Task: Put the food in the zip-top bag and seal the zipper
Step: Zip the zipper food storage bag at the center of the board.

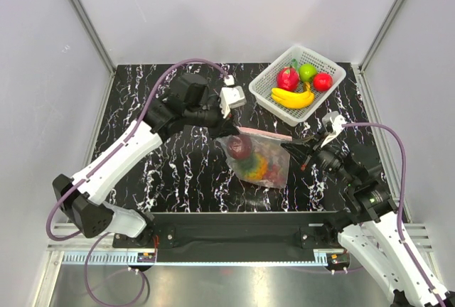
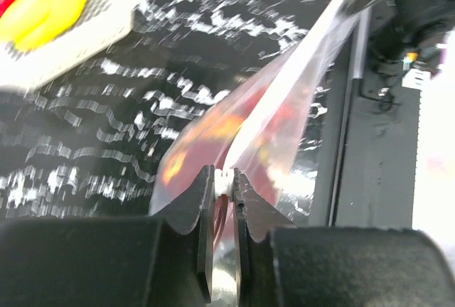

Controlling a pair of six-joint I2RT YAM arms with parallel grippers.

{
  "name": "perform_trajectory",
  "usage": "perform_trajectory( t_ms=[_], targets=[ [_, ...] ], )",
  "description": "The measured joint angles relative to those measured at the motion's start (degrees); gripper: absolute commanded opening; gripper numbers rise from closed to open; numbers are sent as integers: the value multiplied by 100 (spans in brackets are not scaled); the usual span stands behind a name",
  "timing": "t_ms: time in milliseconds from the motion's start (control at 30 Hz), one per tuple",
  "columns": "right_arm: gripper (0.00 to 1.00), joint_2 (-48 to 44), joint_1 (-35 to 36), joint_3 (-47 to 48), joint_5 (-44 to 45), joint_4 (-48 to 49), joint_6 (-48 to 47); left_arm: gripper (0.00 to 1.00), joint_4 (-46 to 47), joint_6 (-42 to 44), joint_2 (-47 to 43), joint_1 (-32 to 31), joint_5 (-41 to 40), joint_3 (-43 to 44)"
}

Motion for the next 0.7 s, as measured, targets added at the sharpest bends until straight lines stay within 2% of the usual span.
perform_trajectory(
  t_ms=[300, 533, 700],
  targets=[
    [0, 72, 7, -2, 509, -35, 173, 0, -109, -398, -527, 555, -791, -669],
    [0, 4, 11, -2, 861, -90, 282, 0, -219, -490, -1060, 706, -1508, -800],
    [0, 7, 37, -2, 964, -90, 380, 0, -341, -494, -1237, 719, -1628, -800]
  ],
)
